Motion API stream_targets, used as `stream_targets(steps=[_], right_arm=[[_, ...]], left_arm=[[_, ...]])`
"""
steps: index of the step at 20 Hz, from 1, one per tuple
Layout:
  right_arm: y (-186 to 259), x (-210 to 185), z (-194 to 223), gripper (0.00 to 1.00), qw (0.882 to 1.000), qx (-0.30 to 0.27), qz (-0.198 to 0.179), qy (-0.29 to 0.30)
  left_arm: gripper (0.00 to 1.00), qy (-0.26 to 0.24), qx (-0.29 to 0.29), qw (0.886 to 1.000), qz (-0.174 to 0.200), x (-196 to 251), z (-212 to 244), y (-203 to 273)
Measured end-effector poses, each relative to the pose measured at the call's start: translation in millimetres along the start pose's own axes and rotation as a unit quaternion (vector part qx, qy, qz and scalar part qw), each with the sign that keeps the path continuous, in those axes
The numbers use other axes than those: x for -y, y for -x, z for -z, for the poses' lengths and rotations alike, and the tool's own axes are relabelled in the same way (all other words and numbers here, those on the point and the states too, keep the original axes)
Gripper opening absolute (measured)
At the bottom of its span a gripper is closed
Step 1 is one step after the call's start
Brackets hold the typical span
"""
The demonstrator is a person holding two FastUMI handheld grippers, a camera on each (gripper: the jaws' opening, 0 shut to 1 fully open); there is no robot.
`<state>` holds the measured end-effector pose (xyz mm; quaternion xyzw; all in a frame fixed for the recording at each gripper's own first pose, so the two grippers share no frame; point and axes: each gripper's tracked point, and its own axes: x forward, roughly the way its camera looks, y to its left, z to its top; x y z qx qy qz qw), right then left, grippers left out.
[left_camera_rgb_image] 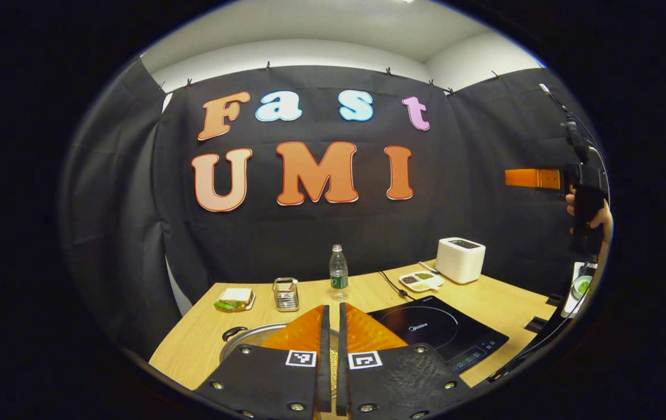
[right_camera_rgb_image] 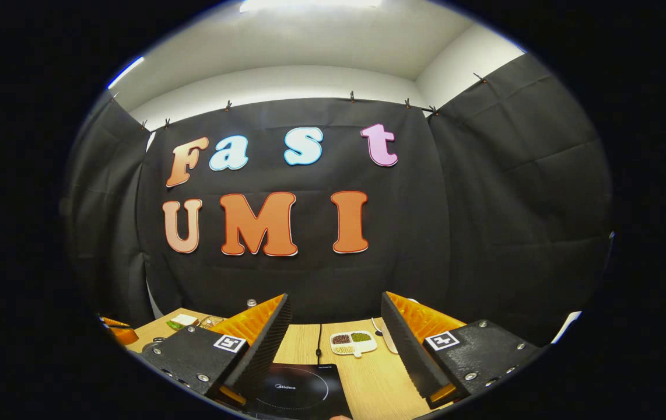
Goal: First push the handle of the pot to place it horizontally, then grasp the pot with both hands and set it on the induction cooktop.
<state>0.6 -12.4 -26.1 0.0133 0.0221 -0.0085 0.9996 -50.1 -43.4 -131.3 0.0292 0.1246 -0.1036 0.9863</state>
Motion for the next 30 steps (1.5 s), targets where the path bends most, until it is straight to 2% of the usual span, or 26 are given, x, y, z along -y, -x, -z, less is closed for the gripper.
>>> stream_targets(steps=[7, 14, 24, 30], right_arm=[[4.5, -0.2, 1.6, 0.96, 1.000, -0.001, -0.001, -0.003], [2.0, -4.4, 6.8, 0.96, 1.000, -0.006, 0.000, -0.008], [-4.3, -3.8, 15.7, 0.96, 1.000, -0.012, 0.013, -0.003], [-9.7, -4.1, 24.6, 0.96, 1.000, -0.016, 0.017, 0.001]], left_arm=[[0.05, 0.007, -0.048, 0.999, -0.005, -5.1, 54.8, 13.8], [0.06, 0.024, -0.097, 0.995, 0.009, -0.4, 100.8, 32.0], [0.06, 0.043, -0.180, 0.982, 0.030, 9.8, 174.5, 43.2], [0.05, 0.040, -0.214, 0.975, 0.040, 15.4, 202.2, 40.3]])
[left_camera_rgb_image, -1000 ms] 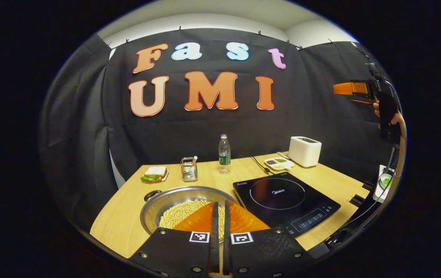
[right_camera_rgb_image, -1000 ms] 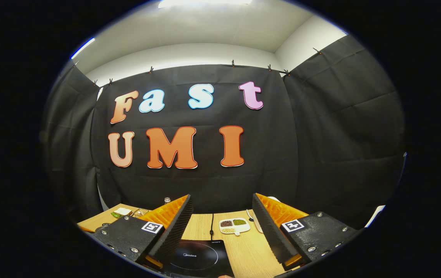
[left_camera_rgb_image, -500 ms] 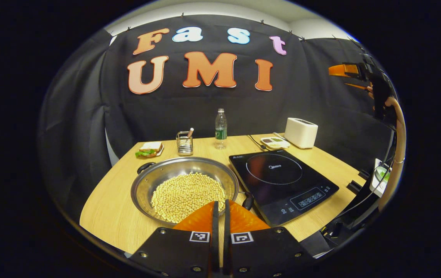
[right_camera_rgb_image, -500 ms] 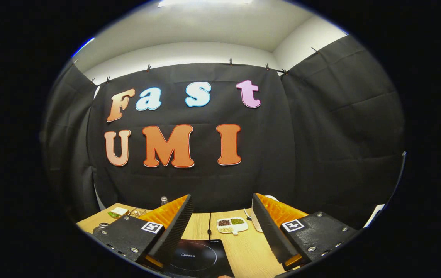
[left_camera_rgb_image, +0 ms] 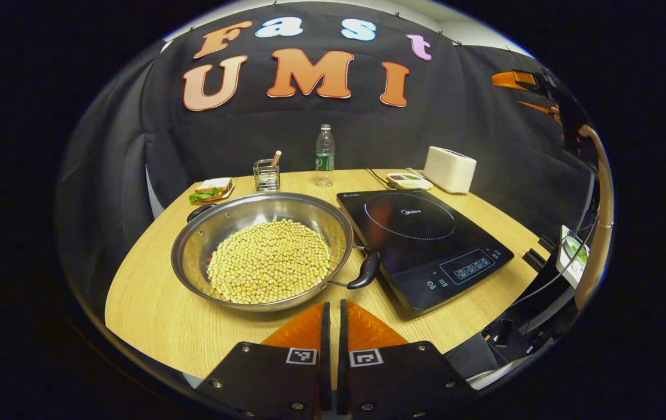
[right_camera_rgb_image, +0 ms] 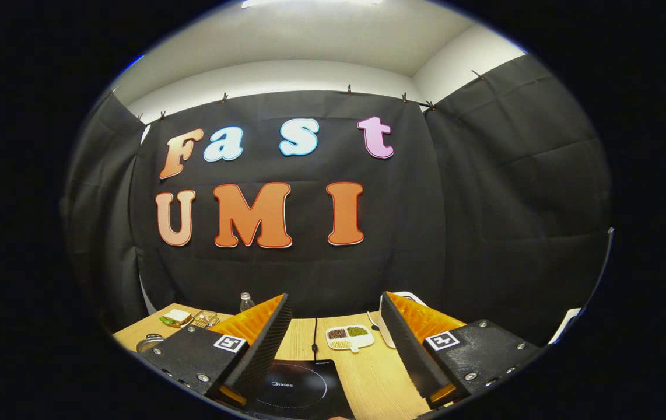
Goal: First push the handle of the pot to place it horizontally, then grasp the pot with both hands and set it on the induction cooktop.
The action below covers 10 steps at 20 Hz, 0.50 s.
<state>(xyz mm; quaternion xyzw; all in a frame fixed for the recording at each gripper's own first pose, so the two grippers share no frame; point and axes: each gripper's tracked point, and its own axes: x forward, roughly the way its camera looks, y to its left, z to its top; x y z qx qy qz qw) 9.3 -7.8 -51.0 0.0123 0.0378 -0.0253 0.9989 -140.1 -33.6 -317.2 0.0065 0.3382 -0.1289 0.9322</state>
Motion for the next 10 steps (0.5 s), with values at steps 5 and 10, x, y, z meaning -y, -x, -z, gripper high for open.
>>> stream_targets(steps=[5, 10], right_arm=[[-6.0, 2.1, 9.4, 0.96, 1.000, -0.009, -0.003, -0.010], [-12.4, 10.7, 17.1, 0.96, 1.000, -0.019, 0.001, -0.008]], left_arm=[[0.06, 0.017, -0.028, 0.999, 0.006, 2.3, 14.0, -21.3], [0.06, 0.019, -0.032, 0.999, 0.007, 3.2, 7.9, -40.6]])
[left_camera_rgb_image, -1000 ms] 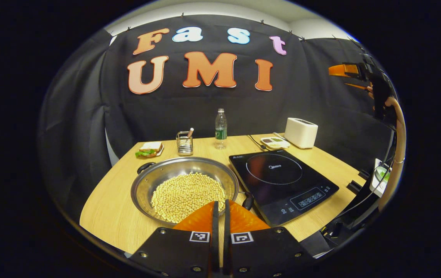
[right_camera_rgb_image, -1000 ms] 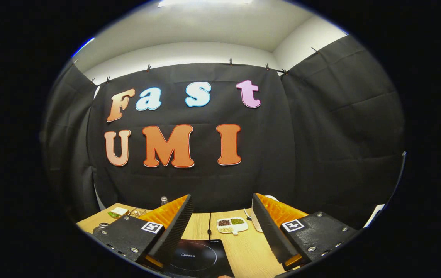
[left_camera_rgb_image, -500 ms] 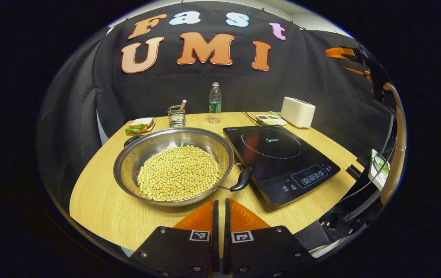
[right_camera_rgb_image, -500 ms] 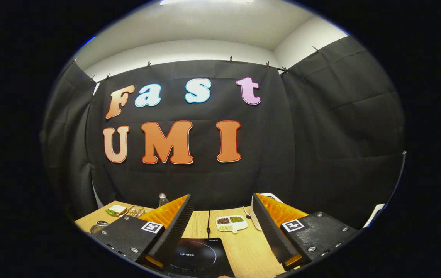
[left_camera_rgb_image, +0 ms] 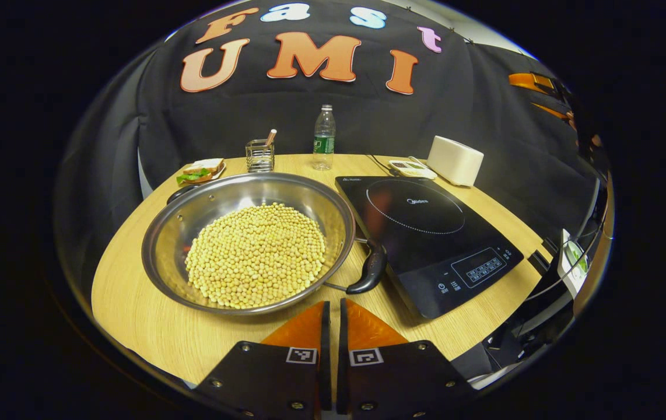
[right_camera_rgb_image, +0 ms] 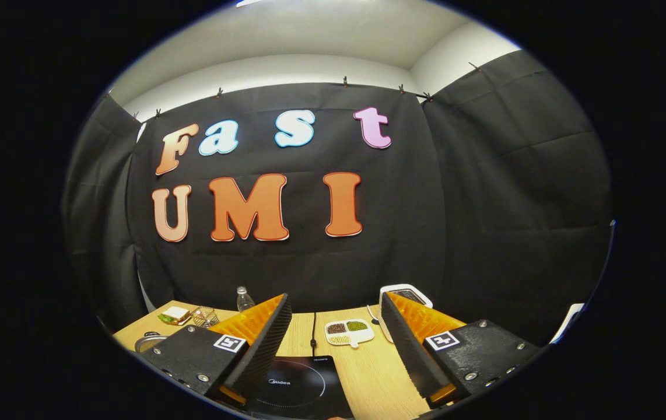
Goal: First push the handle of the pot to place it horizontally, then grasp the pot with both hands and set it on the induction cooktop.
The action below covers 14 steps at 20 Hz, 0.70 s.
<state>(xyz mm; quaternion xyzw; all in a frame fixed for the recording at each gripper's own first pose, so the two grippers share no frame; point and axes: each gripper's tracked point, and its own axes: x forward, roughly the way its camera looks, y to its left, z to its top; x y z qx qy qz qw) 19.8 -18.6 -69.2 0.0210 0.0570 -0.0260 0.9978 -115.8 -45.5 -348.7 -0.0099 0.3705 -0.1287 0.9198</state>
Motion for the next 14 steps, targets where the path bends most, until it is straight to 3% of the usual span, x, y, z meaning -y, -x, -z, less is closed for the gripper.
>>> stream_targets(steps=[11, 13, 14], right_arm=[[0.2, 32.7, -3.3, 1.00, 1.000, 0.004, 0.023, -0.002], [1.3, 38.5, -2.0, 0.93, 1.000, 0.003, 0.025, -0.006], [0.6, 41.3, -0.4, 0.96, 1.000, 0.001, 0.027, -0.007]], left_arm=[[0.04, -0.007, 0.001, 1.000, -0.003, 12.2, -17.8, -25.0], [0.02, -0.008, 0.004, 1.000, 0.002, 16.0, -21.9, -28.9], [0.01, -0.008, 0.005, 1.000, 0.003, 16.4, -23.7, -31.8]])
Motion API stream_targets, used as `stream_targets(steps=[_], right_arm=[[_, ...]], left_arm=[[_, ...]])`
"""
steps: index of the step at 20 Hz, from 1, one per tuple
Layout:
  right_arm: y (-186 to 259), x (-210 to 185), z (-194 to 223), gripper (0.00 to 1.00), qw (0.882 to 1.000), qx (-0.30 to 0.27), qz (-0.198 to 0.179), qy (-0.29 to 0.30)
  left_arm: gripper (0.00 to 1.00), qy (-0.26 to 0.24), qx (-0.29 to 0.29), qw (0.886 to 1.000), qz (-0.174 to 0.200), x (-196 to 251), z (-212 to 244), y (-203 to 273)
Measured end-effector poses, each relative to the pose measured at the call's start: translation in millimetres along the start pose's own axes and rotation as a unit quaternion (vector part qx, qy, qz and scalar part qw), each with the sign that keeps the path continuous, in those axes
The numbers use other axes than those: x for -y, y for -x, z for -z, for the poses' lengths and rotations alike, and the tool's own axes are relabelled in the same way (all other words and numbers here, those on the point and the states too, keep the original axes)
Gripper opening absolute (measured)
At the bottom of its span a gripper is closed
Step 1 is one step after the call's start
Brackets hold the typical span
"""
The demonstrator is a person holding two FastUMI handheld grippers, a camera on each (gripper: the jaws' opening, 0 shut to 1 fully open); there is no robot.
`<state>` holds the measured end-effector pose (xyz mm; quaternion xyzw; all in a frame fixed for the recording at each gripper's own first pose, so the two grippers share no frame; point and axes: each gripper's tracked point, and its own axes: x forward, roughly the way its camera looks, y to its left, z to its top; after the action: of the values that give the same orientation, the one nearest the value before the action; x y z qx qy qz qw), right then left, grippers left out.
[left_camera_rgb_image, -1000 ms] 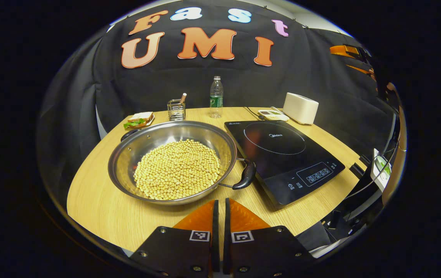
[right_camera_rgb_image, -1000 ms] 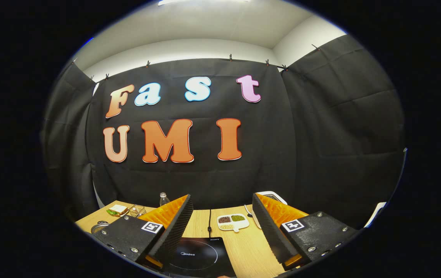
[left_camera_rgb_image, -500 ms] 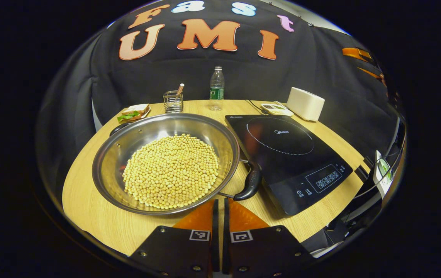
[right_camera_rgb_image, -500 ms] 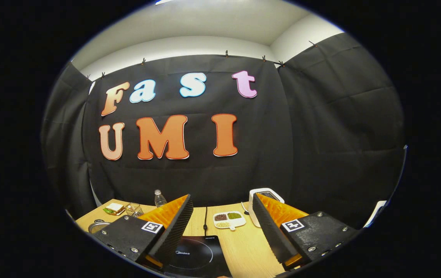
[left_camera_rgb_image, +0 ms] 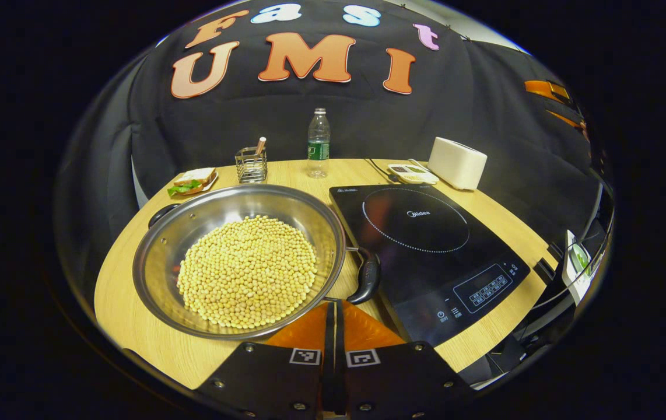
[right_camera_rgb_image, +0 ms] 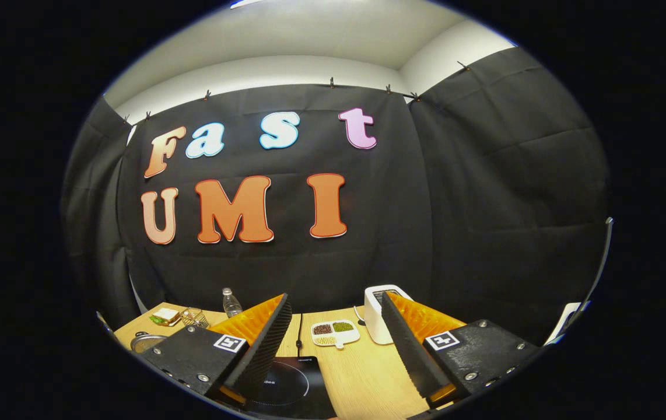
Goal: First push the handle of the pot to place it horizontally, then grasp the pot with both hands and set it on the induction cooktop.
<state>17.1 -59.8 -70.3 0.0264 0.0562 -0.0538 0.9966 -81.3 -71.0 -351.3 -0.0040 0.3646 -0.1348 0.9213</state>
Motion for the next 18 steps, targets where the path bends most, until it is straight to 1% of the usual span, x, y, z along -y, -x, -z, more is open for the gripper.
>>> stream_targets(steps=[5, 13, 14, 18], right_arm=[[1.8, 13.3, 2.4, 0.96, 1.000, -0.003, 0.008, -0.001], [7.8, 28.1, -2.5, 0.96, 1.000, 0.004, 0.018, -0.004], [8.1, 28.2, -1.2, 1.00, 1.000, 0.003, 0.019, -0.004], [6.6, 31.3, 3.5, 1.00, 1.000, -0.002, 0.021, -0.004]], left_arm=[[0.01, 0.000, -0.003, 1.000, -0.002, 1.5, -1.5, -16.1], [0.01, 0.020, -0.010, 1.000, 0.003, 9.3, -3.2, -31.1], [0.01, 0.022, -0.009, 1.000, 0.004, 11.0, -3.8, -34.4], [0.01, 0.035, -0.008, 0.999, 0.008, 14.8, -11.6, -44.4]])
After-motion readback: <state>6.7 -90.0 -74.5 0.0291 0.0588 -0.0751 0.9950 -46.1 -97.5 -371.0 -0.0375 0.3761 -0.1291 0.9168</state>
